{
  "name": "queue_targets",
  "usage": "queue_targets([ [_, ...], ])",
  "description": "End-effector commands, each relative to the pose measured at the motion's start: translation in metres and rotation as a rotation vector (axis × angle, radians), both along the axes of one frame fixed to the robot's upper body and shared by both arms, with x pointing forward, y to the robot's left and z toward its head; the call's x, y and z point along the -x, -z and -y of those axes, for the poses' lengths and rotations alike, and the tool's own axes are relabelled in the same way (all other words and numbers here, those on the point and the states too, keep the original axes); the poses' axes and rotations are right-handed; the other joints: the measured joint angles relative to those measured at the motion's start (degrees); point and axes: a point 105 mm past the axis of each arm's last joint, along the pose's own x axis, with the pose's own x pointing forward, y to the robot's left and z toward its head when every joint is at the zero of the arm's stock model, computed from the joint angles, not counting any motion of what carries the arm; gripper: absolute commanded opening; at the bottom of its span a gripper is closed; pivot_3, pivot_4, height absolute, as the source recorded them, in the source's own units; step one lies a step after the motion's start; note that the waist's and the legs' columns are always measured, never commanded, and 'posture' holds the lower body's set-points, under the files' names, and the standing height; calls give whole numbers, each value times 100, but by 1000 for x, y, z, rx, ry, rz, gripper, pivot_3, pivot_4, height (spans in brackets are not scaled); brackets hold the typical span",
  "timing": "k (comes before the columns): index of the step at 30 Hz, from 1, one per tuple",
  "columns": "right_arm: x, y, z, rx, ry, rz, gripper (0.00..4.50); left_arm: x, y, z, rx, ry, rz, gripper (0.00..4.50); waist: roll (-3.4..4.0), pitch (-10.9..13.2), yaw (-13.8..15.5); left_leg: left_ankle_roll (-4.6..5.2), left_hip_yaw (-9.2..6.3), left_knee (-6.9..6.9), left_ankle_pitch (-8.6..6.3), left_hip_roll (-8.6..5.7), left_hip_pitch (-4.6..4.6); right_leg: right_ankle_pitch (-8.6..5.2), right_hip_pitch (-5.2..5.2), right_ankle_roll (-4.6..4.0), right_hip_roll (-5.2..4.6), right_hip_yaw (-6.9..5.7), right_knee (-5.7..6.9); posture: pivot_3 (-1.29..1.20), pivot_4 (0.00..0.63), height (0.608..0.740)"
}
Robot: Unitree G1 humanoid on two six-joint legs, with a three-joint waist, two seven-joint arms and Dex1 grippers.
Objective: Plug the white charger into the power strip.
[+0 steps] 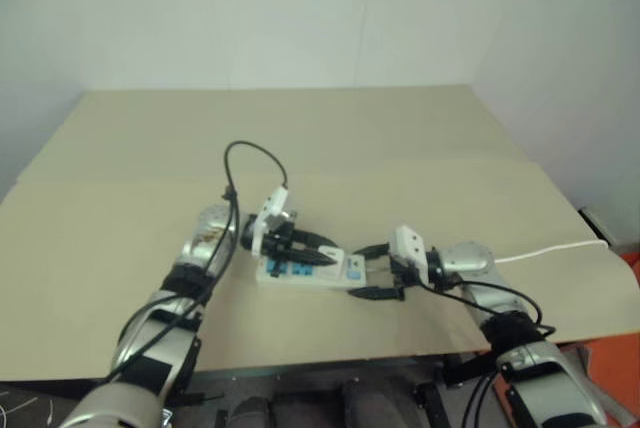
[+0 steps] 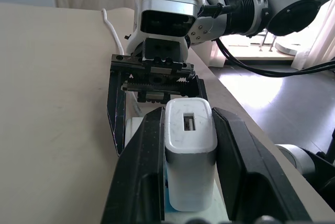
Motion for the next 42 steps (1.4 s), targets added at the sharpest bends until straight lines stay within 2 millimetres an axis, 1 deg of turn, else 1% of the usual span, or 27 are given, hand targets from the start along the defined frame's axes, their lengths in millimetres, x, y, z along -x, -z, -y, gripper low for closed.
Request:
queue_targets([
  [1,6,13,-2,33,-8,-28,3407,2,6,-1,1,-6,22,988,0,0,0,0,0,0,0,0,0,0,0,0,0,0,0,0,150,740],
  [6,6,13,-2,31,-6,-22,3407,8,19,-4,-33,-16,70,988,0,-1,2,0,0,-1,0,0,2,0,4,0,-1,1,-2,0,150,740],
  [12,7,13,-3,29,-7,-14,3407,18,32,-8,-51,-33,75,988,1,-7,-12,0,1,-8,0,1,11,-2,9,-2,-1,3,-3,0,150,740],
  [15,8,14,-3,27,-7,-10,3407,17,34,-8,-41,-66,71,988,1,-8,-9,0,1,-13,0,1,27,-4,26,-6,-1,1,-5,0,150,740],
  [18,8,14,-3,26,-6,-6,3407,18,38,-8,-48,-77,75,988,1,-8,-12,-1,1,-22,-1,2,75,-9,77,-8,-2,-1,-20,0,150,740],
  [21,8,14,-4,25,-7,-5,3407,18,38,-8,-40,-80,75,988,2,-8,-12,-1,0,-23,-1,2,85,-11,87,-10,-3,-2,-23,0,150,740],
  [23,7,14,-4,24,-5,-4,3407,17,37,-8,-30,-82,79,1710,3,-9,-17,-1,0,-25,-1,2,86,-12,87,-11,-3,-2,-23,0,150,740],
  [26,7,14,-4,24,-3,-3,3407,15,34,-9,-12,-91,85,2611,3,-8,-24,-1,0,-26,-1,1,75,-12,78,-11,-2,-2,-25,0,150,740],
  [27,7,14,-4,24,-2,-3,3407,15,33,-10,-8,-89,90,2995,4,-8,-29,-1,-2,-26,-1,2,76,-12,79,-11,-3,-5,-28,0,150,740],
  [30,7,14,-3,26,1,-3,3407,16,29,-12,-2,-79,105,3948,4,-8,-31,-1,0,-26,-1,2,77,-11,80,-10,-3,-3,-27,0,150,740],
  [32,7,14,-2,28,2,-2,3407,16,25,-14,5,-77,120,4470,4,-8,-32,-1,0,-27,-1,2,77,-11,80,-10,-3,-3,-27,0,150,740],
  [34,7,14,-1,28,4,-5,3407,17,17,-18,18,-70,138,4470,3,-8,-34,-1,1,-27,-1,2,76,-11,79,-10,-3,-2,-28,0,150,740],
  [36,8,14,-1,21,4,-20,3407,19,11,-25,-13,-60,149,4470,3,-7,-38,-1,1,-27,-1,3,74,-12,75,-11,-3,-2,-28,0,150,740],
  [38,2,10,0,-10,40,-26,3407,19,0,-36,-25,-85,192,4470,4,-6,-37,-1,0,-28,-1,4,71,-12,73,-11,-3,-2,-28,0,150,740],
  [41,1,6,3,-11,37,-25,4453,15,-25,-54,34,-189,252,4500,6,0,-20,-1,0,-29,-1,5,62,-12,66,-11,-7,-4,-31,0,150,740],
  [42,1,5,5,-12,41,-17,4484,14,-33,-61,54,-228,267,4500,8,3,-14,-1,1,-28,-1,4,55,-12,60,-11,-12,-5,-31,0,150,740],
])
